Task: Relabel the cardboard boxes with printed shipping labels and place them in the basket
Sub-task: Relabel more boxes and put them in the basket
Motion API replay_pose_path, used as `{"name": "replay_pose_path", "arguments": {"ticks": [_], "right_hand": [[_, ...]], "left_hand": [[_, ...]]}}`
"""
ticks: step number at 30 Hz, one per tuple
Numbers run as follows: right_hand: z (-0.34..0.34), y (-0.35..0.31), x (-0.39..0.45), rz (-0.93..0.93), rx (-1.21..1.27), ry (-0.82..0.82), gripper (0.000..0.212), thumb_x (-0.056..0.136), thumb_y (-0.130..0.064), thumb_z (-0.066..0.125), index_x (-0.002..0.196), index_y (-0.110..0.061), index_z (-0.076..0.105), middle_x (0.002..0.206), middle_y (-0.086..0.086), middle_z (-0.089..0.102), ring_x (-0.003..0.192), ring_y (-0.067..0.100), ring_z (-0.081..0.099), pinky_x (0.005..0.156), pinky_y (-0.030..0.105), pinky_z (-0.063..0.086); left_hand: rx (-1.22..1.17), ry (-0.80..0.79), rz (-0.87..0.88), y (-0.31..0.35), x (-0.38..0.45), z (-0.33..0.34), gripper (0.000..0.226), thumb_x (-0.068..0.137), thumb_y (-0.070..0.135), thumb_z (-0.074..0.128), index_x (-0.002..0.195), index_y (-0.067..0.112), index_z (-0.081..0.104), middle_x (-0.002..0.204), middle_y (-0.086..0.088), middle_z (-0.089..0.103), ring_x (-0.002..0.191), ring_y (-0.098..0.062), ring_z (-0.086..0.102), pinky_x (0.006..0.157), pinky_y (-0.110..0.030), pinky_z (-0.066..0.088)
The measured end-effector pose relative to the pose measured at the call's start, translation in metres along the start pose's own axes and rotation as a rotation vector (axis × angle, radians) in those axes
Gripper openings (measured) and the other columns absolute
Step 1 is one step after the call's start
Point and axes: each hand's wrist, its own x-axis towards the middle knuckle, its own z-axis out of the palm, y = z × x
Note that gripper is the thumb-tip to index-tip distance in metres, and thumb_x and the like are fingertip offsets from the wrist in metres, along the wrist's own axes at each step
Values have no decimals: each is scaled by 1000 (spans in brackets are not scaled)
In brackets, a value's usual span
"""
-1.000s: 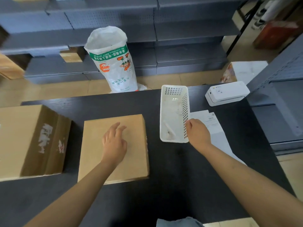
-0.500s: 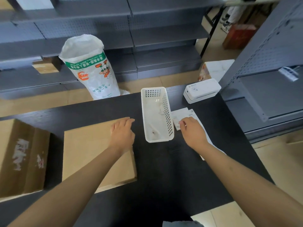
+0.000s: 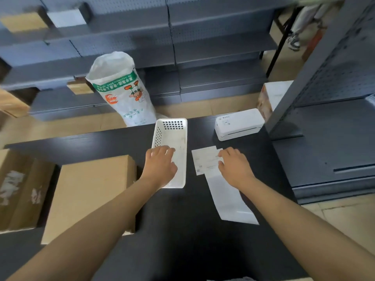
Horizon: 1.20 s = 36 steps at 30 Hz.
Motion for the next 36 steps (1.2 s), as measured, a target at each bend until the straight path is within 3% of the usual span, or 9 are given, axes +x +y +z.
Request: {"name": "replay_pose_path", "arguments": {"ticks": [4,9,15,23,26,30,33,36], "right_hand": [[-10,26,4,-29,-47,-40,30,97,-25,45,125,-17,51,123,4,53,107,20,49,92,32,42],[-8,43,-2,56,-33,-97,30,95,-22,48,124,-16,52,124,5,53,111,21,50,96,34,44],[7,55,-14,161,3,-168,34,95,-23,50,129,-16,50,128,6,51,115,21,49,98,34,43],[27,62,-11,190,83,-241,33,94,-20,50,127,-15,49,127,6,51,114,22,49,95,34,43],[35,63,-6,381,342,-317,40,92,-19,56,131,-13,48,128,8,53,114,23,53,94,35,47],[45,60,2,714,784,-338,53,84,-15,70,130,-15,46,113,5,61,91,16,58,75,26,48],[47,58,5,912,993,-420,67,75,-8,79,133,-18,47,122,7,57,102,22,60,86,35,56],[44,60,5,976,1148,-495,57,74,0,78,126,-12,58,116,9,63,83,15,63,73,25,57]], "left_hand": [[-66,-1,5,38,10,-1,48,95,30,47,141,22,39,148,0,39,135,-22,36,116,-40,27],[-99,20,92,72,22,9,42,93,21,47,134,17,45,134,-2,50,119,-22,47,101,-33,37],[-80,-95,160,97,44,42,41,94,19,48,134,13,45,134,-5,50,122,-24,46,103,-35,39],[-36,-181,112,107,48,65,36,93,18,45,129,11,47,124,-7,54,111,-23,51,92,-34,43],[-88,-188,103,116,46,72,41,95,20,45,136,13,43,136,-7,49,123,-24,47,103,-35,40],[-173,-301,138,134,40,89,52,98,26,47,146,16,30,154,-5,29,143,-23,25,115,-36,26],[-183,-333,119,144,36,99,55,99,30,46,149,18,26,159,-6,17,147,-25,15,118,-38,20],[-134,-311,122,150,33,102,51,99,25,46,147,16,30,157,-10,21,145,-27,20,117,-37,22]]}}
